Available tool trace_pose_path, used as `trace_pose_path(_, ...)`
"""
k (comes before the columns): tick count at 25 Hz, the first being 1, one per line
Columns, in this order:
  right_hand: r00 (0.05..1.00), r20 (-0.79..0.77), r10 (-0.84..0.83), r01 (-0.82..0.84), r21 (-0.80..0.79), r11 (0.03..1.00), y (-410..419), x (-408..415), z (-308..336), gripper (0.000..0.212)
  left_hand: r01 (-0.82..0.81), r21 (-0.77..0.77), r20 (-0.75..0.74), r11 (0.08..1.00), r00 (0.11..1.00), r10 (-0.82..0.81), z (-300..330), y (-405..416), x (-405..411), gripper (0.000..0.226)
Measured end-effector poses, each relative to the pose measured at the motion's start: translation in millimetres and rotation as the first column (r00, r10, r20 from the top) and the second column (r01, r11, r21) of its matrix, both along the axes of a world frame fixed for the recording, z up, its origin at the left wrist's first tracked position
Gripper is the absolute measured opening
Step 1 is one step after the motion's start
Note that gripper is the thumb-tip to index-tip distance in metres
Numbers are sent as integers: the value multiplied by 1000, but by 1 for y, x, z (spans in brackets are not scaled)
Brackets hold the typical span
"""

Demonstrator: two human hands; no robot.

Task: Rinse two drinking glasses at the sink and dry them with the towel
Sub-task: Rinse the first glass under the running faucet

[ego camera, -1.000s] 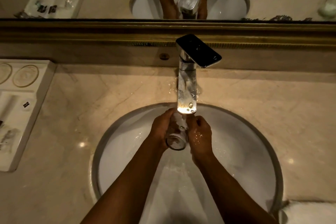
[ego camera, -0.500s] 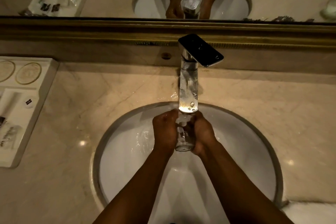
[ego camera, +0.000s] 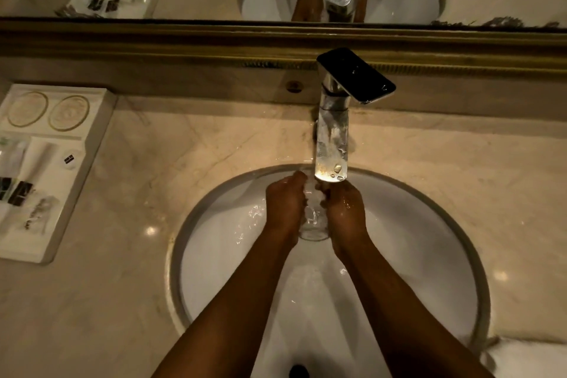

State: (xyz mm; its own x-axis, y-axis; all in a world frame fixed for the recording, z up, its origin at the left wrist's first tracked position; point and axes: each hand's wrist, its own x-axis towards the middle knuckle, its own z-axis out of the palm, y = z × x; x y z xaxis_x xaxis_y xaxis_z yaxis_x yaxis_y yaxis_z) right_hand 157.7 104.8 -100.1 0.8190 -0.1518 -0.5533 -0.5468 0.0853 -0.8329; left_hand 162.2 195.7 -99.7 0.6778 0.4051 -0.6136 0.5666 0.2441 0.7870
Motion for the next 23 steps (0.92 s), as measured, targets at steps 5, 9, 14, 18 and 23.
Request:
trace_pose_path(5,995,-45,-86,97,384,918,-5,-7,-5,36,-206,-600,-55,773,975,217,1,-13,-1,45)
trace_pose_path(9,993,-57,-99,108,204,973,-9,-2,-4,24,54,-132,181,990,983,-29,-24,-10,-15,28)
trace_pose_path(14,960,200,194,-99,-404,909,-1,-3,-4,16,260,-122,113,958,962,-247,-24,-16,-31,36)
trace_pose_path(18,898,291,330,-192,-417,888,-3,-9,1,11,197,-315,-107,928,965,-241,-10,-7,-17,50)
trace_pose_path(23,964,198,179,-115,-295,948,-10,-10,1,10,41,-615,-114,787,984,-140,-3,-6,-17,59)
